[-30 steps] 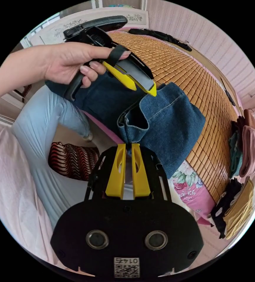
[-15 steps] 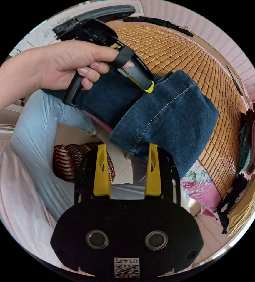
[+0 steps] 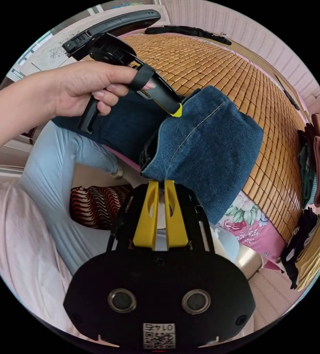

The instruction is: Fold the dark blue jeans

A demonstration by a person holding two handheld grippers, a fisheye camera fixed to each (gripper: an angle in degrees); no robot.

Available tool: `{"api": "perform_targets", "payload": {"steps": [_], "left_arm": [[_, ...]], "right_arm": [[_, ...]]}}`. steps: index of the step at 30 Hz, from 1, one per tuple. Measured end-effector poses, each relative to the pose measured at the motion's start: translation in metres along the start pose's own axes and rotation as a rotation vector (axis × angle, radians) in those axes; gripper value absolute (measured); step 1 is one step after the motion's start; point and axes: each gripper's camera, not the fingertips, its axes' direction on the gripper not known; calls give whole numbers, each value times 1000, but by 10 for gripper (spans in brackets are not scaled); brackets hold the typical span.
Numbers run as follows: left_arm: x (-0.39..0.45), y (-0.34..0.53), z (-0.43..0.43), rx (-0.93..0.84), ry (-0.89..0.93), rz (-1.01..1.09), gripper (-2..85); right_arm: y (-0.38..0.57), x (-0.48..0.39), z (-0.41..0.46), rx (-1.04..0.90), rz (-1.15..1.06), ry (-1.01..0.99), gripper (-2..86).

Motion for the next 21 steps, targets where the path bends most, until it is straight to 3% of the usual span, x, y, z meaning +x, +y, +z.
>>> {"api": "perform_targets", "payload": {"steps": [6, 12, 15, 18, 21], "left_arm": [[27, 39, -83, 165, -17, 120, -8], [-4, 105, -201, 363, -77, 99, -9], [-51, 164, -285, 472, -143, 13, -7], [-106, 243, -373, 541, -320, -98, -1], [-179, 341, -434, 604, -490, -353, 39]], "right_arm": [[16, 18, -56, 173, 21, -115, 15], [-26, -11, -109, 303, -182, -274, 15], [-80, -61, -131, 342, -408, -366, 18], [-148, -144, -147, 360, -654, -442, 27], [-212, -229, -130, 299, -772, -556, 48]]}}
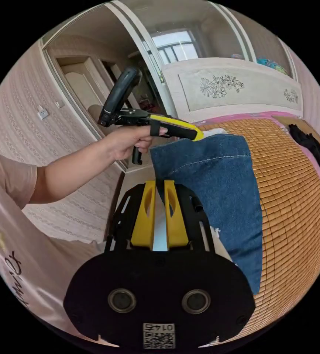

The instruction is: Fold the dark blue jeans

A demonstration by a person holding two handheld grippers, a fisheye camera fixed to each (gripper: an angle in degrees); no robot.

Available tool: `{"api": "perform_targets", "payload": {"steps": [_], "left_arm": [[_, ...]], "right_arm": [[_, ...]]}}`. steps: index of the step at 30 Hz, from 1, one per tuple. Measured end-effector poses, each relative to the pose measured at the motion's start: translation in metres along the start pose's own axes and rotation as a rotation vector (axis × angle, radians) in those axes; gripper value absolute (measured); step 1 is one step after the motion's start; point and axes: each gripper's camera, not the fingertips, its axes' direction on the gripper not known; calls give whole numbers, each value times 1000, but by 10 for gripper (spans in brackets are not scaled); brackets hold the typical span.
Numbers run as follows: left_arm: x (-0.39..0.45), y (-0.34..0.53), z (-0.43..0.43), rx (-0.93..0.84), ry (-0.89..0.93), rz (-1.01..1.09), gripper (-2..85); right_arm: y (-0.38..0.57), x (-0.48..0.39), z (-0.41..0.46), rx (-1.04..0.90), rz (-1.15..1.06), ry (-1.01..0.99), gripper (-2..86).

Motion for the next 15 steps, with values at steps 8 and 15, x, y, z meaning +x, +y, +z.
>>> {"api": "perform_targets", "payload": {"steps": [8, 15], "left_arm": [[-169, 137, 19, -89, -65, -443, 100], [-170, 130, 72, -158, -14, -329, 135]], "right_arm": [[60, 90, 36, -150, 328, 55, 84], [214, 166, -51, -17, 897, 292, 165]]}}
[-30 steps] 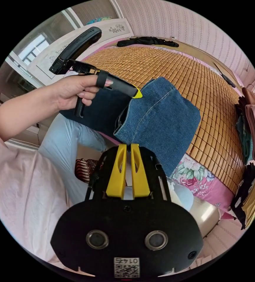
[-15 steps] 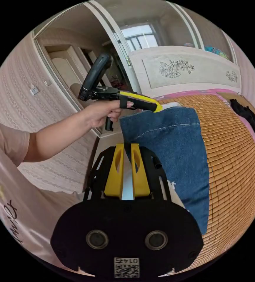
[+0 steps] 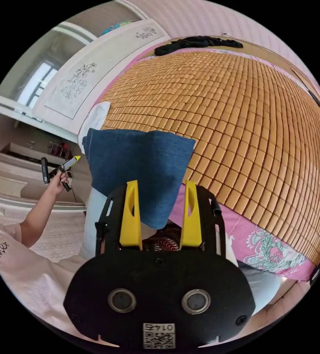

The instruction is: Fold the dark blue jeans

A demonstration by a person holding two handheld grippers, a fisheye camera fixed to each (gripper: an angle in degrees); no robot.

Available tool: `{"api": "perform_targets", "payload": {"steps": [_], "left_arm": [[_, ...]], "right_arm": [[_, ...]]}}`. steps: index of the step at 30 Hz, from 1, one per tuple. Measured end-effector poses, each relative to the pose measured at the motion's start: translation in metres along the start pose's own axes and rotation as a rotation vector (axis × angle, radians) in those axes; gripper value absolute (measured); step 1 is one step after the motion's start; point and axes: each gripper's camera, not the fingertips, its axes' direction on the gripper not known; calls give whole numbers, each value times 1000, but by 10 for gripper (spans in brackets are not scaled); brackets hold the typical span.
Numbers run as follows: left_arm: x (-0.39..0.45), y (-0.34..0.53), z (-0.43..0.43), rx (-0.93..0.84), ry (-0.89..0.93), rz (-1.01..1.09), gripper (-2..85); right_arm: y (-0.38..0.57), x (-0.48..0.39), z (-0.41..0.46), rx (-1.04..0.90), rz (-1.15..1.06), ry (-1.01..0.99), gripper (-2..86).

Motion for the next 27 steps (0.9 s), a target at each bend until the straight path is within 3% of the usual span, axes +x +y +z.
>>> {"api": "perform_targets", "payload": {"steps": [4, 10, 14, 20, 23, 27], "left_arm": [[7, -25, 29, -96, 35, 47, 148], [22, -29, 34, -131, -17, 50, 128], [43, -23, 23, -118, -100, 46, 98], [91, -11, 12, -118, -195, 68, 31], [138, -1, 8, -100, 14, 225, 18], [194, 7, 4, -94, 125, 304, 40]], "right_arm": [[-9, 30, 36, -108, 96, -189, 157], [-40, 13, 45, -190, 18, -146, 47], [-58, 15, 17, -164, -54, -226, 9], [-65, 45, -37, -80, -83, -192, -1], [-52, 66, -68, -51, -70, -101, -1], [-24, 111, -114, -13, 29, 68, 5]]}}
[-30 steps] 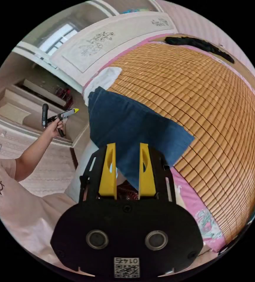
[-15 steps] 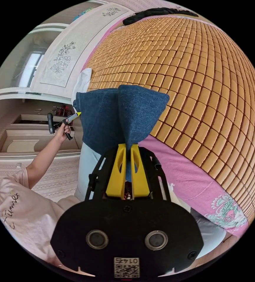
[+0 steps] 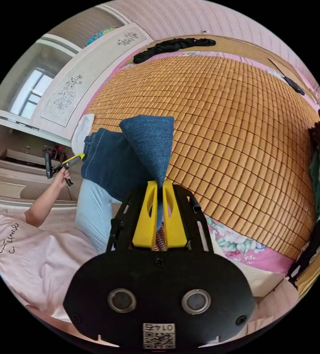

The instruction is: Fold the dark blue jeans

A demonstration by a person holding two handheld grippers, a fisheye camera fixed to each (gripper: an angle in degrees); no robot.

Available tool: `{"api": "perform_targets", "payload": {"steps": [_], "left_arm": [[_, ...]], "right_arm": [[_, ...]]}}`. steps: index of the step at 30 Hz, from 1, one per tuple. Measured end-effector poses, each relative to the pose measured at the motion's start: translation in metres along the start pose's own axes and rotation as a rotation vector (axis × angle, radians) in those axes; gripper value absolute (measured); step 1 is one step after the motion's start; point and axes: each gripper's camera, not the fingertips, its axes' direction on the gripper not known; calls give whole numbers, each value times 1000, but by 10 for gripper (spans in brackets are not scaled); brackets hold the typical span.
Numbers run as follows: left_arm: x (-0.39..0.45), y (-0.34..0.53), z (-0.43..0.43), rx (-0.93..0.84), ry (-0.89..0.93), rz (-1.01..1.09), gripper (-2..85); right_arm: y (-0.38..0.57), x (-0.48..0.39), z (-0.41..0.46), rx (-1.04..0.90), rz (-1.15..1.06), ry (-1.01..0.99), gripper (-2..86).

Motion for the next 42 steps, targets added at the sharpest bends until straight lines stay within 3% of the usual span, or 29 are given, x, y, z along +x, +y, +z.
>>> {"api": "perform_targets", "payload": {"steps": [5, 8, 12, 17, 22, 26, 30, 35, 42], "left_arm": [[93, -7, 18, -39, 219, 149, 65], [155, -1, 33, -108, 288, 251, 84], [204, 21, 47, -119, 206, 329, 99], [201, 45, 57, -119, 142, 236, 110], [198, 55, 76, -140, 178, 193, 117], [202, 57, 87, -134, 166, 205, 111], [205, 56, 91, -149, 183, 239, 78], [198, 56, 81, -121, 220, 224, 16], [212, 66, 53, -64, 200, 334, -3]], "right_arm": [[47, 90, -38, -64, 286, 353, 48], [53, 78, -44, -7, 295, 452, 54], [29, 17, -11, 31, 117, 268, 63], [-46, -110, 79, -42, -169, 44, 108], [-102, -176, 141, -114, -169, 126, 198], [-112, -186, 186, -227, -143, 273, 174], [-102, -190, 184, -211, -186, 299, 142], [-84, -174, 145, -182, -186, 149, 90], [-61, -161, 97, -141, -176, 33, 79]]}}
